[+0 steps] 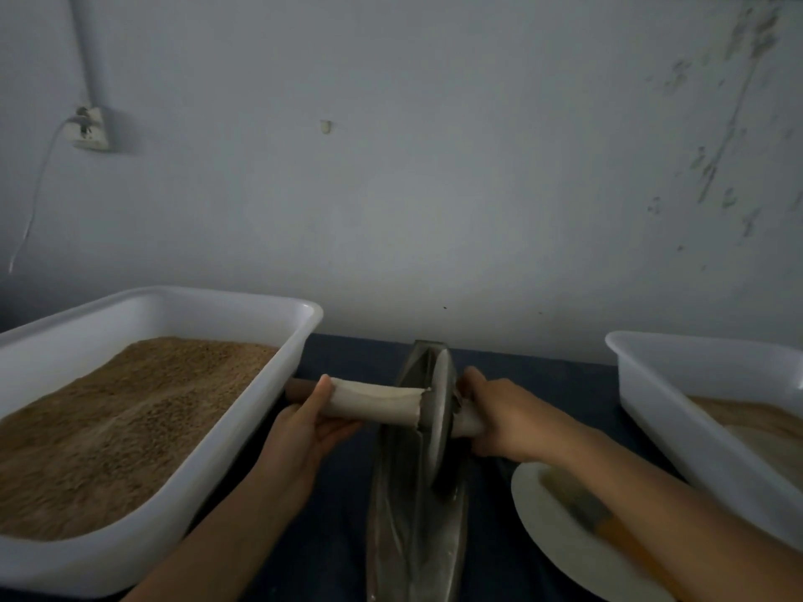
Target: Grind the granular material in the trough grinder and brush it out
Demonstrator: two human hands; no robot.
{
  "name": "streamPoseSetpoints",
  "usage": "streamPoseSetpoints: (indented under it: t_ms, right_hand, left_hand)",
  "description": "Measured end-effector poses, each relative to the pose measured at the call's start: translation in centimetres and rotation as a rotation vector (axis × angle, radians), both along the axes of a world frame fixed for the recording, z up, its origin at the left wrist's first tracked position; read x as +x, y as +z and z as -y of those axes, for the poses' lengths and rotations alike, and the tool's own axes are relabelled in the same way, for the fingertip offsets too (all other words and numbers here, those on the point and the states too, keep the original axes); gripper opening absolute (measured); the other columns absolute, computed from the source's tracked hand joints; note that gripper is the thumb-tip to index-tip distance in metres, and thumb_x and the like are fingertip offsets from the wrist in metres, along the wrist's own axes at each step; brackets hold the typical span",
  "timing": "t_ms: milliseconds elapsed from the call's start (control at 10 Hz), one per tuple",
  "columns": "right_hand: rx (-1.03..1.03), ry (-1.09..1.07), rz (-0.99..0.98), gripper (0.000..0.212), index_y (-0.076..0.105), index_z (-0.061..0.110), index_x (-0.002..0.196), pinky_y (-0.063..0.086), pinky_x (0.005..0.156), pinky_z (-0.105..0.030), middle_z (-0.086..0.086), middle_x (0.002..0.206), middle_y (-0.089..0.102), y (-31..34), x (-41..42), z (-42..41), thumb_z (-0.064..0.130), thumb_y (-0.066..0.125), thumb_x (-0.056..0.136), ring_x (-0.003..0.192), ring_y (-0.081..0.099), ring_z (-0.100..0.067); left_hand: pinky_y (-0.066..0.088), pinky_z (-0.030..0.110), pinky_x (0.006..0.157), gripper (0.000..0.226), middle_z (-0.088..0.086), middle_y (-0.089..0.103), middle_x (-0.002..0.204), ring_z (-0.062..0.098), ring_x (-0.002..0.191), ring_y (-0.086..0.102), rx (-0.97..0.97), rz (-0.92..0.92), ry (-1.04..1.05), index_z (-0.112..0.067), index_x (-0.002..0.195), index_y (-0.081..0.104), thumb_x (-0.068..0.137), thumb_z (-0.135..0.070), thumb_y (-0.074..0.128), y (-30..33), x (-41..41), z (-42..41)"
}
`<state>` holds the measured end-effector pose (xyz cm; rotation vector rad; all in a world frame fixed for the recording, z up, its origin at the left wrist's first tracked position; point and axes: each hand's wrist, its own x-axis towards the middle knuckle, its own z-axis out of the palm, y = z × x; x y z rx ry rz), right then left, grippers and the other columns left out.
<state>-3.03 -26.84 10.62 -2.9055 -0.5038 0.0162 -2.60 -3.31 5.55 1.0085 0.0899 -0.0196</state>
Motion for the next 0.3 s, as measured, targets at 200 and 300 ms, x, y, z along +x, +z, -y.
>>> streamPoseSetpoints:
  t_ms: [200,300]
  right_hand:
    - [-0.053,-0.003,0.027,0.064,0.028,0.025,0.131,0.043,0.066,-0.031,-0.001,0.099,0.058,-0.7,0.3,-0.4,0.021,0.063,0.078,0.09,0.059,-0.021]
    - [-0.129,0.0,0.05,0.08,0.018,0.03,0.143,0.046,0.083,-0.031,-0.002,0.122,0.055,-0.2,-1.0,0.3,0.028,0.065,0.079,0.108,0.055,-0.02]
  left_hand:
    - [0.054,0.036,0.074,0.015,0.01,0.067,0.1,0.024,0.087,0.069,0.012,0.003,0.001,-0.02,0.095,0.056,0.083,-0.027,0.06,-0.4,0.5,-0.3]
    - [0.054,0.036,0.073,0.015,0.011,0.065,0.104,0.025,0.091,0.067,0.009,0.003,0.0,-0.021,0.097,0.055,0.083,-0.027,0.06,-0.7,0.6,-0.2]
